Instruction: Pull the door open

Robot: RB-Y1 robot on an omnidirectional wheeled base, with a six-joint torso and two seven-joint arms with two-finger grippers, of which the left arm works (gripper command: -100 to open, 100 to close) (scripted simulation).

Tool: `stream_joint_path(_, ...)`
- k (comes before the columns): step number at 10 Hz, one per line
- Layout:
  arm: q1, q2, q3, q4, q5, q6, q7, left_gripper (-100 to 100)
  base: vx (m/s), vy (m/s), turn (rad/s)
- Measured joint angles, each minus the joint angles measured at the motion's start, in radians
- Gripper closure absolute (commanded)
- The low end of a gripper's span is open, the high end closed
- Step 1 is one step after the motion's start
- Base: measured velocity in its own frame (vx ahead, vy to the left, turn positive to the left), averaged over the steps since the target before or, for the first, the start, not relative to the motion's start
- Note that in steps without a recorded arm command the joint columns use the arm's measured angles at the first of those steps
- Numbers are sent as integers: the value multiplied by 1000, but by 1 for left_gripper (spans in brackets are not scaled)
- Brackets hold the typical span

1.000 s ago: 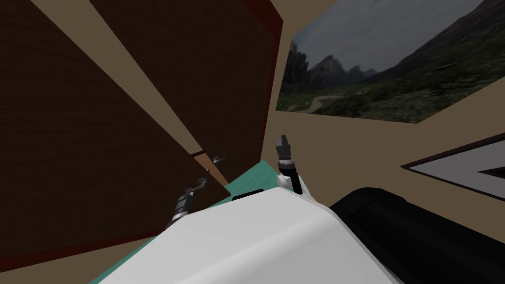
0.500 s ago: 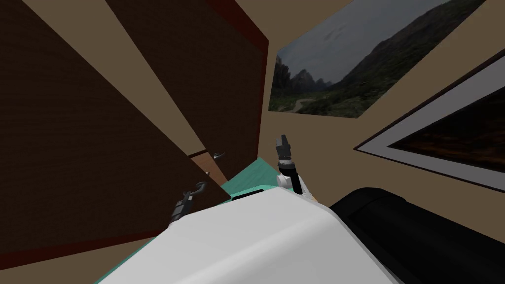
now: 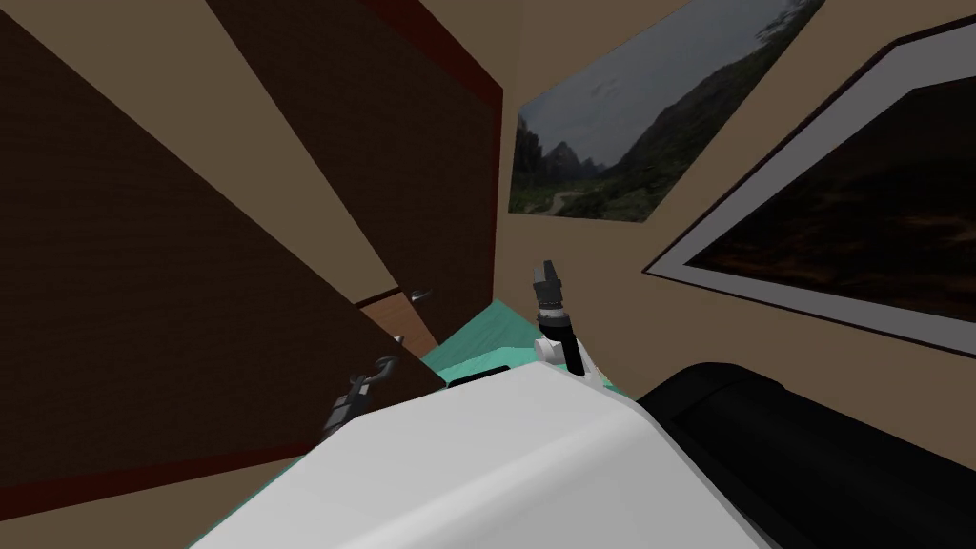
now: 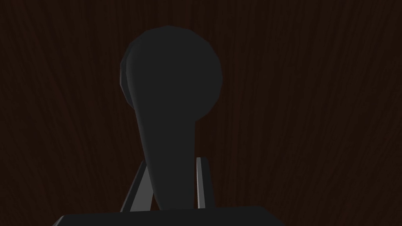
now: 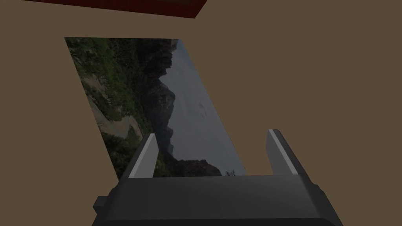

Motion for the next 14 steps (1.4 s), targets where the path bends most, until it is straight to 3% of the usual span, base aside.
stream_joint_path(4, 26, 13, -18, 19, -13, -58, 20, 100, -183, 52, -140)
stream_joint_path(9, 39, 28, -32, 44, -22, -110, 39, 100, -117, 23, -74)
stream_joint_path(10, 40, 29, -31, 46, -22, -111, 39, 100, -159, 12, -41)
stream_joint_path(11, 14, 30, -29, 70, -25, -110, 40, 100, -226, 0, -72)
stream_joint_path(13, -6, 27, -22, 54, -33, -80, 36, 100, -220, 20, -53)
stream_joint_path(14, -40, 26, -22, 97, -41, -90, 37, 100, -226, 2, -54)
